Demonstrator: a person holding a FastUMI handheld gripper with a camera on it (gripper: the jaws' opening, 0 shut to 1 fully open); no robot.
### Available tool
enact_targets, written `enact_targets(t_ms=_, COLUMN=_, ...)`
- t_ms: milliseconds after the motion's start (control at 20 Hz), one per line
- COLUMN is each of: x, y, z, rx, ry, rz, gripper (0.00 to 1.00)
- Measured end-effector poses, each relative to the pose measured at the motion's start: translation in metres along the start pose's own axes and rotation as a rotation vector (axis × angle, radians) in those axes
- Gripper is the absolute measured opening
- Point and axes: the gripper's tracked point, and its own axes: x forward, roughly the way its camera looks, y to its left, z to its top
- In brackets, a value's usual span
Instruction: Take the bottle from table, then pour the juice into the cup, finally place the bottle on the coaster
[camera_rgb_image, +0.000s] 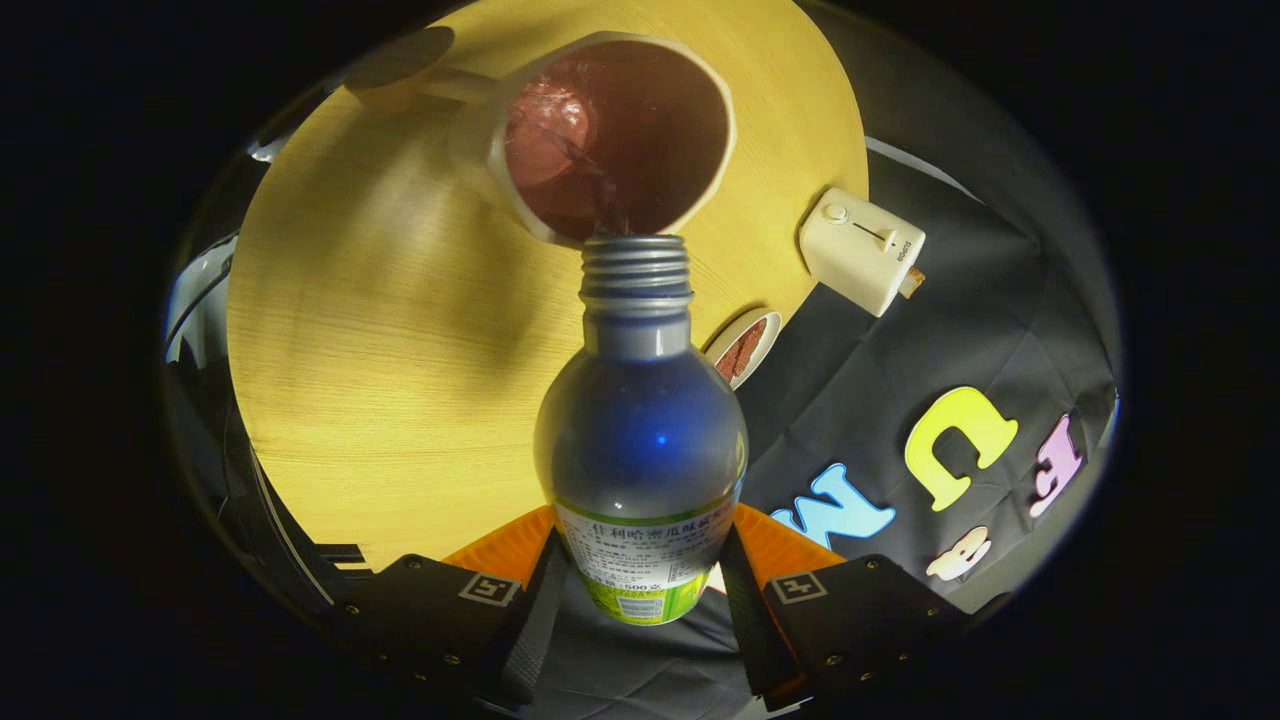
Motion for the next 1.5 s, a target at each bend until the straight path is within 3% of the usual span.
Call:
enact_targets(t_ms=1000, x=-0.007, y=-0.013, z=0.002, rx=-0.057, ry=0.027, rz=-0.021, gripper=0.76)
enact_targets(t_ms=1500, x=0.001, y=-0.003, z=0.01, rx=0.028, ry=-0.031, rz=0.001, gripper=0.76)
